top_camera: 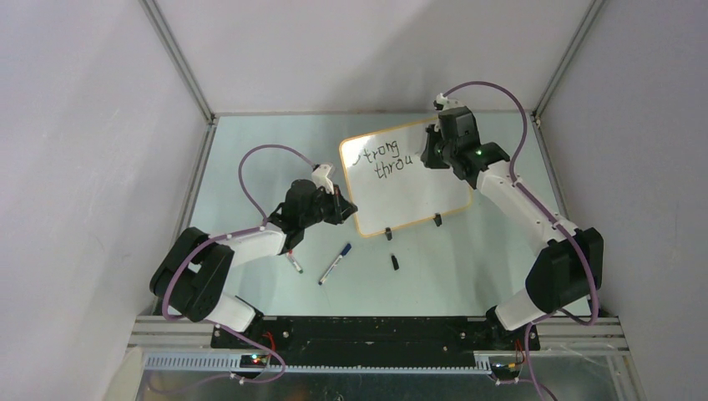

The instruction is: Write a sentence on the whiteboard

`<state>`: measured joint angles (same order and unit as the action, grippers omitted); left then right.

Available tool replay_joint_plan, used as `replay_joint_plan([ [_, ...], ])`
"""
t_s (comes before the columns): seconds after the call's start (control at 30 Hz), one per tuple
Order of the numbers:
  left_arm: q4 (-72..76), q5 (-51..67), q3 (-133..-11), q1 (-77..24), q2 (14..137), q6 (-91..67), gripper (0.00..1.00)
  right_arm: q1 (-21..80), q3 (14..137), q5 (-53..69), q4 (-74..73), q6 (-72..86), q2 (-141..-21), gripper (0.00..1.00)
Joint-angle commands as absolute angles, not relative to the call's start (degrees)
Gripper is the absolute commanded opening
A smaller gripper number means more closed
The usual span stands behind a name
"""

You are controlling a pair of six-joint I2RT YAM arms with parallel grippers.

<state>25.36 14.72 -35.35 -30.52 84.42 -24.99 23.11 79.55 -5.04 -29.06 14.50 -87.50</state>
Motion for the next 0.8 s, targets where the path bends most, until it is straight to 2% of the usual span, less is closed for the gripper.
replay_joint_plan([
  [0.0, 24.9, 12.1, -35.9, -30.8, 83.0, -22.0, 0.0, 22.9, 82.5, -4.9, -27.2, 14.3, -88.3, 0.0],
  [0.77, 24.7, 12.1, -36.0, -30.9, 82.9, -22.0, 0.0, 22.8, 82.3, -0.8, -27.5, 13.9, -89.7, 0.0],
])
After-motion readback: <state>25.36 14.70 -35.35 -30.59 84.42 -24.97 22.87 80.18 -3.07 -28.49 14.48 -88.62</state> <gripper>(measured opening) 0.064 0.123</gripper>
